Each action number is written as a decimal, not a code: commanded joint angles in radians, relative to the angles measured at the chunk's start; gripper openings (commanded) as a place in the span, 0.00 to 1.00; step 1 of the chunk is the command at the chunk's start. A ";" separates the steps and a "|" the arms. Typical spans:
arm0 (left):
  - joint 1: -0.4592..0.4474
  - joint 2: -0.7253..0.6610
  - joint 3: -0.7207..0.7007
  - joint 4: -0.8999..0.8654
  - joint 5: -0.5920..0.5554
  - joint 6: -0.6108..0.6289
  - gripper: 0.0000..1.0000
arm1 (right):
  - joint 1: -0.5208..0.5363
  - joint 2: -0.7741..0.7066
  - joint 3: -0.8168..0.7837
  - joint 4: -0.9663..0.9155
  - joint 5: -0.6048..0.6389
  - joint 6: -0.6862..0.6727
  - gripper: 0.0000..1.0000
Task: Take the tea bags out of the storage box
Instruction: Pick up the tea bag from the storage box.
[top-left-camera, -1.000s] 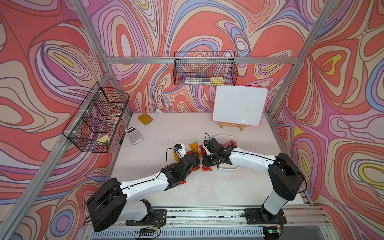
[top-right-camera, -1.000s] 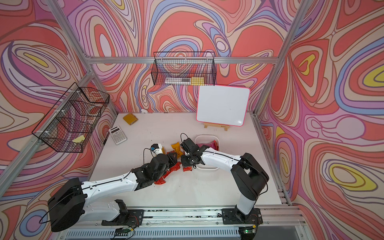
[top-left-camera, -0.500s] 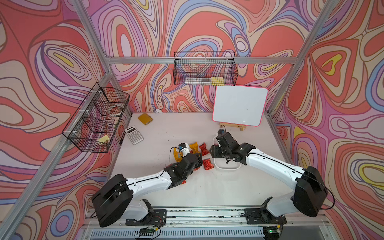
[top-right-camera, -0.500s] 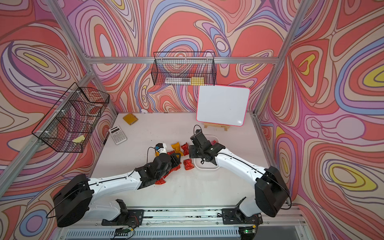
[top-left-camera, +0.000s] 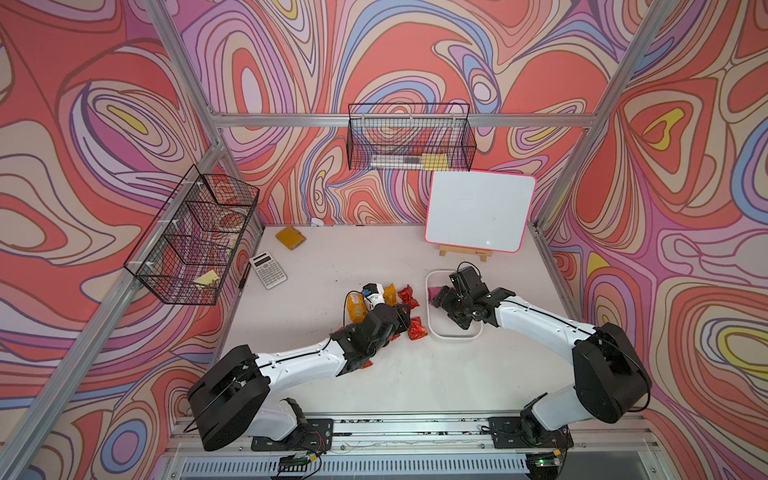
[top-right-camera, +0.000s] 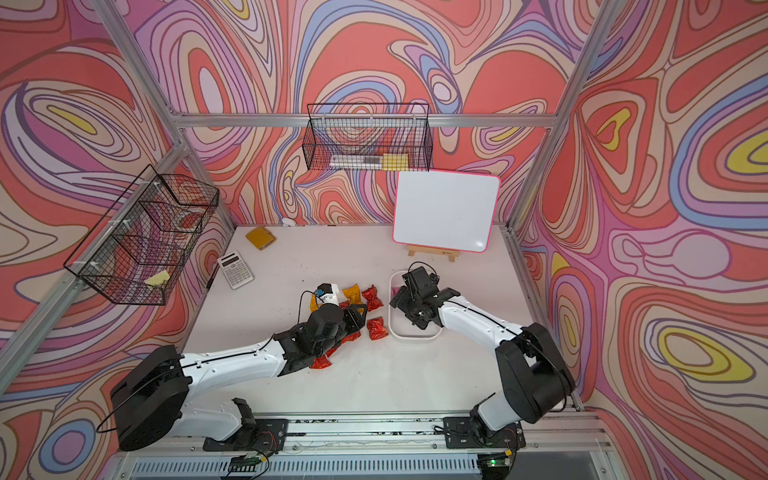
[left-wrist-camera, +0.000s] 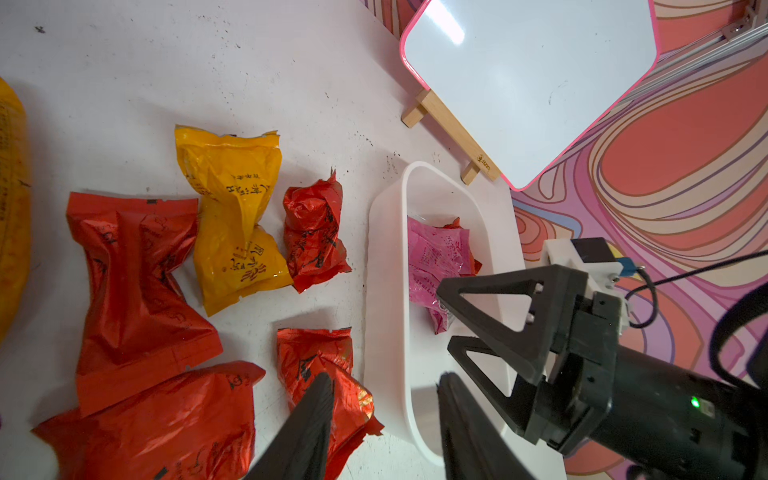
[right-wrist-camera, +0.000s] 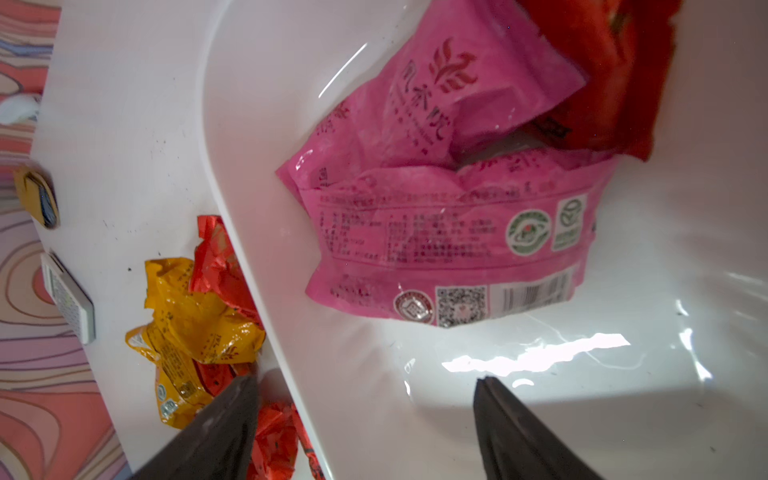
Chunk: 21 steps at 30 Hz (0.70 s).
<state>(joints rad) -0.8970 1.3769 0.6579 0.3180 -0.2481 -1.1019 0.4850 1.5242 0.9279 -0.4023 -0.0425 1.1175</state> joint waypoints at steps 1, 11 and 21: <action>-0.001 -0.001 0.014 0.016 0.006 0.019 0.46 | -0.029 0.023 -0.018 0.067 -0.011 0.126 0.84; -0.001 -0.011 0.005 0.015 -0.004 0.017 0.46 | -0.079 0.118 -0.036 0.163 -0.011 0.227 0.75; -0.001 -0.022 0.002 0.003 -0.019 0.019 0.46 | -0.091 0.141 -0.068 0.210 0.010 0.226 0.46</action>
<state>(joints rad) -0.8970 1.3762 0.6579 0.3176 -0.2474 -1.0992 0.4019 1.6608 0.8837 -0.2089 -0.0525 1.3308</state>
